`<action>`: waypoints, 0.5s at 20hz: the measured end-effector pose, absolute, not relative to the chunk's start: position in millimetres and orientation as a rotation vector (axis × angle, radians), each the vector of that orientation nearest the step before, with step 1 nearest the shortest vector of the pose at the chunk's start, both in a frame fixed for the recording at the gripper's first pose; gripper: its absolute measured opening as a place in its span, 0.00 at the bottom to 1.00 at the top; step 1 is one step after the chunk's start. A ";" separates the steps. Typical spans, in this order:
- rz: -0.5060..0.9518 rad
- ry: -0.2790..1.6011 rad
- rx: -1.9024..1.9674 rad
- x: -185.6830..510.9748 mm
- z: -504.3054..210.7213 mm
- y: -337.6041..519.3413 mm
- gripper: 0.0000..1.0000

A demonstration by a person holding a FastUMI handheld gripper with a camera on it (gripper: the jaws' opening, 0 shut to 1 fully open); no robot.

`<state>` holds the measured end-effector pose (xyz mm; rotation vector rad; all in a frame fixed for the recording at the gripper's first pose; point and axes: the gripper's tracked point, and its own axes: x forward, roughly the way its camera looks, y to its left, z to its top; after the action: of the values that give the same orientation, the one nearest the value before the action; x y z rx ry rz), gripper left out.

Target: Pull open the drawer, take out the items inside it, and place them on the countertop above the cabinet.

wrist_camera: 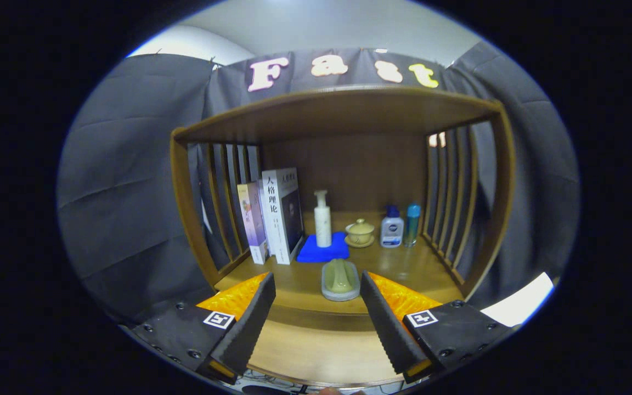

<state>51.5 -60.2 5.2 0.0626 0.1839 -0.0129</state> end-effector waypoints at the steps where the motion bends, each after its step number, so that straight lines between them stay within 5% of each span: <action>1: -0.024 0.163 0.052 38.3 -1.3 -55.4 0.98; 10: -0.078 0.125 0.021 -58.0 -77.2 -33.5 0.99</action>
<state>-58.0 -33.5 -77.2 0.0210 0.1254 -0.0776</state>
